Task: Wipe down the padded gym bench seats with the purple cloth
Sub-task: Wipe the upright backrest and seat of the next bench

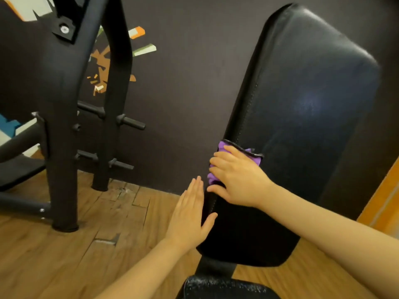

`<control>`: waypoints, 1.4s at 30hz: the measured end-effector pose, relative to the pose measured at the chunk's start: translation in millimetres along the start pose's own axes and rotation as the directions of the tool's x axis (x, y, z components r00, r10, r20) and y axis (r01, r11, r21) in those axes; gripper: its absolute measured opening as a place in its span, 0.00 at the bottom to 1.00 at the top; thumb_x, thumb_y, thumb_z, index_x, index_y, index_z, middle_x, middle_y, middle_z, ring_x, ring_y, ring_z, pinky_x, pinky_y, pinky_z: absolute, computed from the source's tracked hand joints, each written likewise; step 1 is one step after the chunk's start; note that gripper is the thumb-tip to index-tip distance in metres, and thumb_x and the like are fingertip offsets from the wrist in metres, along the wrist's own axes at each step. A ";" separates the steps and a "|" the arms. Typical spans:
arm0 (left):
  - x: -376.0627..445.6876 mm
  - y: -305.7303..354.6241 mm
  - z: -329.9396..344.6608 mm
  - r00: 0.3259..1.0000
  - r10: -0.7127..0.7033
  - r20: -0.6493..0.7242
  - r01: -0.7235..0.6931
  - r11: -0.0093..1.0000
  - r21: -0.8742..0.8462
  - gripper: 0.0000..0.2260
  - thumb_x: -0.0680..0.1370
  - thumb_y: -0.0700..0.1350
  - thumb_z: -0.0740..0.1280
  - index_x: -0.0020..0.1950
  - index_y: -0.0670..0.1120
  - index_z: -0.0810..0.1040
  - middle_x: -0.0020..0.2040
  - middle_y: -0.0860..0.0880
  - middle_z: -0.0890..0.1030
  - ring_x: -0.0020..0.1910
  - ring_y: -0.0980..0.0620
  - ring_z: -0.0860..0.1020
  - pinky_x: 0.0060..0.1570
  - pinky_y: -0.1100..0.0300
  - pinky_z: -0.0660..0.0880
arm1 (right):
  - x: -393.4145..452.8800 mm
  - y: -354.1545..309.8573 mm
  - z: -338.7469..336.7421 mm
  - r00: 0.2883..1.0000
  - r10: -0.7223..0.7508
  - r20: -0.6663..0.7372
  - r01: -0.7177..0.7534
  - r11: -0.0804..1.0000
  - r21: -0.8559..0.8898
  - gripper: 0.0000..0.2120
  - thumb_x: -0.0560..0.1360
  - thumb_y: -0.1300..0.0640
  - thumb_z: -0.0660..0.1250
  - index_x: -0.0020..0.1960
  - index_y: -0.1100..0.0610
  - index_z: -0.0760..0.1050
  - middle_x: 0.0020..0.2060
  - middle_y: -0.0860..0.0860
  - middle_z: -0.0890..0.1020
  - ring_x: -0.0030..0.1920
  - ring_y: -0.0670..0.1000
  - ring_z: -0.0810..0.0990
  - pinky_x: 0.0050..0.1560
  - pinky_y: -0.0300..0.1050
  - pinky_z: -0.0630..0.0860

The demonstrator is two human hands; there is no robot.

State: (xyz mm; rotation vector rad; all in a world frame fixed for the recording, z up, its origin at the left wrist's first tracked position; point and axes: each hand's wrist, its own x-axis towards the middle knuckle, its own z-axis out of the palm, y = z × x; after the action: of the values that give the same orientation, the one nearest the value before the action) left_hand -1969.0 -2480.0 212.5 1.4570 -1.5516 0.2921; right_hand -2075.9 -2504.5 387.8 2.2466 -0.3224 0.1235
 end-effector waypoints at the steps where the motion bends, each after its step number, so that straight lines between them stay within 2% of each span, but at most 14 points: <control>1: -4.1 -1.5 0.3 1.000 0.005 0.021 -0.005 1.000 0.006 0.33 0.80 0.61 0.53 0.73 0.50 0.35 0.74 0.54 0.37 0.74 0.58 0.37 0.71 0.66 0.38 | -1.4 -0.3 1.3 1.000 -0.022 0.010 0.022 1.000 -0.003 0.24 0.76 0.39 0.54 0.59 0.53 0.78 0.58 0.48 0.78 0.63 0.50 0.72 0.71 0.48 0.56; 4: -15.6 -6.2 1.4 0.994 0.060 0.095 -0.064 0.997 0.039 0.34 0.80 0.60 0.55 0.73 0.50 0.33 0.74 0.54 0.35 0.75 0.58 0.37 0.72 0.65 0.37 | 3.2 16.9 -1.7 0.998 -0.064 -0.018 0.063 0.995 -0.073 0.19 0.77 0.42 0.56 0.57 0.51 0.78 0.56 0.48 0.80 0.61 0.50 0.74 0.69 0.49 0.60; 7: -19.2 -8.2 5.4 0.994 0.066 0.091 -0.069 0.997 0.033 0.34 0.79 0.61 0.52 0.73 0.51 0.33 0.75 0.55 0.36 0.75 0.59 0.37 0.71 0.66 0.36 | 9.2 24.1 -4.8 0.990 0.081 -0.114 -0.092 0.991 -0.094 0.17 0.77 0.44 0.58 0.54 0.53 0.80 0.54 0.50 0.80 0.60 0.52 0.75 0.68 0.51 0.64; 9: -19.9 -7.8 8.2 0.995 0.055 0.089 -0.057 0.998 0.021 0.35 0.80 0.60 0.55 0.74 0.51 0.33 0.75 0.55 0.36 0.74 0.60 0.36 0.72 0.65 0.38 | 4.5 4.1 5.8 0.984 0.136 -0.118 -0.150 0.982 -0.118 0.17 0.76 0.45 0.60 0.52 0.54 0.81 0.53 0.51 0.81 0.60 0.53 0.75 0.68 0.52 0.63; 13: -28.5 -11.3 10.8 0.994 0.017 0.112 -0.020 1.000 0.019 0.38 0.78 0.61 0.61 0.79 0.48 0.43 0.77 0.54 0.42 0.75 0.59 0.37 0.74 0.62 0.41 | -18.9 -50.0 41.7 0.999 0.019 -0.047 -0.022 0.998 -0.064 0.13 0.72 0.47 0.67 0.49 0.54 0.83 0.49 0.49 0.82 0.56 0.52 0.78 0.67 0.50 0.65; 15: -37.2 -14.2 12.7 0.989 -0.035 0.141 0.032 0.999 0.026 0.39 0.77 0.62 0.62 0.79 0.49 0.45 0.78 0.53 0.43 0.76 0.58 0.38 0.75 0.61 0.42 | -24.8 -64.4 54.8 1.000 -0.009 -0.015 0.009 0.999 -0.041 0.11 0.71 0.49 0.69 0.49 0.53 0.83 0.49 0.49 0.82 0.56 0.51 0.78 0.67 0.50 0.66; 20: -46.0 -18.7 13.2 0.973 -0.112 0.203 0.103 0.993 0.056 0.44 0.75 0.65 0.63 0.79 0.49 0.42 0.79 0.51 0.41 0.76 0.57 0.40 0.76 0.56 0.47 | -27.5 -70.9 68.2 0.991 -0.127 0.047 0.130 0.987 -0.093 0.12 0.72 0.51 0.68 0.52 0.54 0.82 0.51 0.50 0.82 0.57 0.53 0.77 0.67 0.50 0.65; 23: -45.6 -19.6 4.7 0.969 -0.070 0.235 0.064 0.997 0.034 0.46 0.74 0.65 0.65 0.76 0.52 0.35 0.76 0.54 0.37 0.75 0.59 0.37 0.74 0.61 0.42 | -33.1 -71.3 74.9 0.990 -0.142 -0.003 0.142 0.987 -0.080 0.13 0.68 0.52 0.72 0.52 0.53 0.82 0.53 0.49 0.82 0.58 0.53 0.77 0.66 0.50 0.67; 26: -45.4 -25.6 -9.9 0.965 -0.002 0.262 -0.010 0.999 0.044 0.46 0.74 0.65 0.64 0.71 0.53 0.29 0.73 0.57 0.31 0.73 0.60 0.34 0.71 0.64 0.37 | -48.8 -73.4 92.8 0.979 -0.172 -0.109 0.167 0.985 -0.052 0.17 0.67 0.53 0.74 0.55 0.52 0.81 0.56 0.50 0.81 0.61 0.52 0.76 0.68 0.49 0.63; 31: -35.9 -35.5 -25.8 0.945 0.088 0.316 -0.127 0.987 0.104 0.47 0.74 0.67 0.62 0.69 0.54 0.25 0.70 0.59 0.26 0.70 0.63 0.28 0.67 0.68 0.30 | -67.4 -72.2 116.3 0.960 -0.239 -0.148 0.225 0.969 -0.103 0.25 0.66 0.55 0.74 0.63 0.55 0.76 0.62 0.53 0.77 0.66 0.54 0.72 0.69 0.51 0.59; 33: -29.9 -37.4 -27.9 0.929 0.138 0.343 -0.193 0.972 0.131 0.46 0.75 0.66 0.62 0.72 0.52 0.28 0.72 0.58 0.28 0.72 0.61 0.29 0.69 0.66 0.32 | -68.1 -71.0 117.6 0.952 -0.268 -0.149 0.255 0.961 -0.105 0.25 0.66 0.57 0.74 0.63 0.55 0.76 0.63 0.53 0.77 0.66 0.54 0.72 0.70 0.52 0.58; 37: -19.2 -38.4 -32.8 0.910 0.232 0.342 -0.307 0.934 0.183 0.37 0.77 0.60 0.57 0.76 0.49 0.38 0.77 0.52 0.37 0.75 0.59 0.34 0.72 0.61 0.37 | -68.0 -72.2 118.0 0.926 -0.356 -0.129 0.349 0.934 -0.073 0.24 0.66 0.59 0.74 0.61 0.56 0.77 0.61 0.53 0.78 0.65 0.55 0.73 0.68 0.53 0.63; 39: -15.0 -37.1 -34.7 0.915 0.269 0.300 -0.340 0.916 0.216 0.34 0.77 0.57 0.54 0.77 0.47 0.42 0.78 0.49 0.43 0.76 0.55 0.41 0.73 0.57 0.41 | -70.4 -74.6 120.6 0.908 -0.401 -0.120 0.390 0.915 -0.107 0.22 0.67 0.59 0.72 0.61 0.56 0.77 0.61 0.53 0.78 0.65 0.54 0.73 0.69 0.53 0.63; 42: -9.5 -33.9 -33.2 0.916 0.355 0.185 -0.398 0.858 0.325 0.29 0.78 0.51 0.54 0.76 0.44 0.49 0.76 0.45 0.54 0.75 0.48 0.54 0.70 0.47 0.53 | -77.3 -69.2 125.9 0.887 -0.450 -0.102 0.429 0.886 -0.177 0.21 0.71 0.58 0.67 0.63 0.54 0.76 0.64 0.52 0.76 0.68 0.53 0.70 0.70 0.52 0.59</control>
State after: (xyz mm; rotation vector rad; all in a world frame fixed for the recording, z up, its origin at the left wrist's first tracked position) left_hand -1925.7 -2458.8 208.5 1.4479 -1.9588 0.7676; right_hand -2133.9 -2544.1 240.5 2.0908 0.2528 0.0132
